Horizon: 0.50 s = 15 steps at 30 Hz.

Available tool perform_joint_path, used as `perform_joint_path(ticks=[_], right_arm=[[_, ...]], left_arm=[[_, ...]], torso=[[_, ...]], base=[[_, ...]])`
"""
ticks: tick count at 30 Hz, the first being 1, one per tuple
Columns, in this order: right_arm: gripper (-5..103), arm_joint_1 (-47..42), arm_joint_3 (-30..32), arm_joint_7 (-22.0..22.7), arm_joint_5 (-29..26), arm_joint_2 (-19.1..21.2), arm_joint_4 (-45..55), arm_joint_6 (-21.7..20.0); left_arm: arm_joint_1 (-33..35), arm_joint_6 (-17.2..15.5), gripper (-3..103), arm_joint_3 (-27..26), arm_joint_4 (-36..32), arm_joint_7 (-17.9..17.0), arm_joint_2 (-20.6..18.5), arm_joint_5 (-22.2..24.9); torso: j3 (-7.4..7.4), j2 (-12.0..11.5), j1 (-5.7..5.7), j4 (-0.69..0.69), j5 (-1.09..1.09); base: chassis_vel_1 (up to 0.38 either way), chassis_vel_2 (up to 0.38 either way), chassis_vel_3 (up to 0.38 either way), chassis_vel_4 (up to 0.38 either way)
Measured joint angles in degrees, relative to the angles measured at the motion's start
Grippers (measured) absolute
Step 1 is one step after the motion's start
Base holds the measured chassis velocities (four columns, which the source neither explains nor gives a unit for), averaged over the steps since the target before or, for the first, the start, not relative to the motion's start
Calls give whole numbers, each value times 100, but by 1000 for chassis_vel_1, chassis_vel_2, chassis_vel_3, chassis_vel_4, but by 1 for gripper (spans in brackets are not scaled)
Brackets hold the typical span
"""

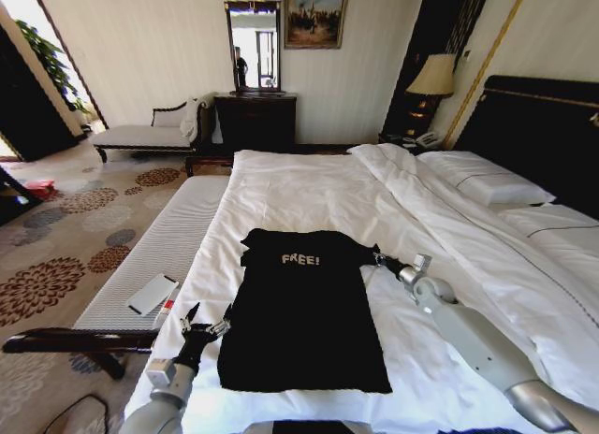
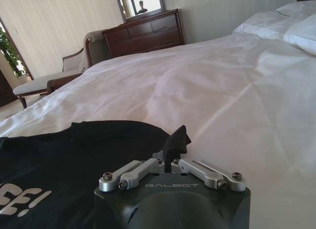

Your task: Fold the clothes on the bed.

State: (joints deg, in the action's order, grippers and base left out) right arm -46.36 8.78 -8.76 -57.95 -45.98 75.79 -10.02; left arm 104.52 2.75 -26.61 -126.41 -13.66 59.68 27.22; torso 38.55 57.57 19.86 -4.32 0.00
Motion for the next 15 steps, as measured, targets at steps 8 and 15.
perform_joint_path(ticks=[8,15], right_arm=[[1,155,-283,79,157,65,335,-2],[1,385,-769,78,508,62,425,18]], left_arm=[[52,17,100,-16,-36,19,30,-9],[108,44,100,-71,-55,43,53,-12]], torso=[[0,0,0,0,0],[0,0,0,0,0]], base=[[0,0,0,0],[0,0,0,0]])
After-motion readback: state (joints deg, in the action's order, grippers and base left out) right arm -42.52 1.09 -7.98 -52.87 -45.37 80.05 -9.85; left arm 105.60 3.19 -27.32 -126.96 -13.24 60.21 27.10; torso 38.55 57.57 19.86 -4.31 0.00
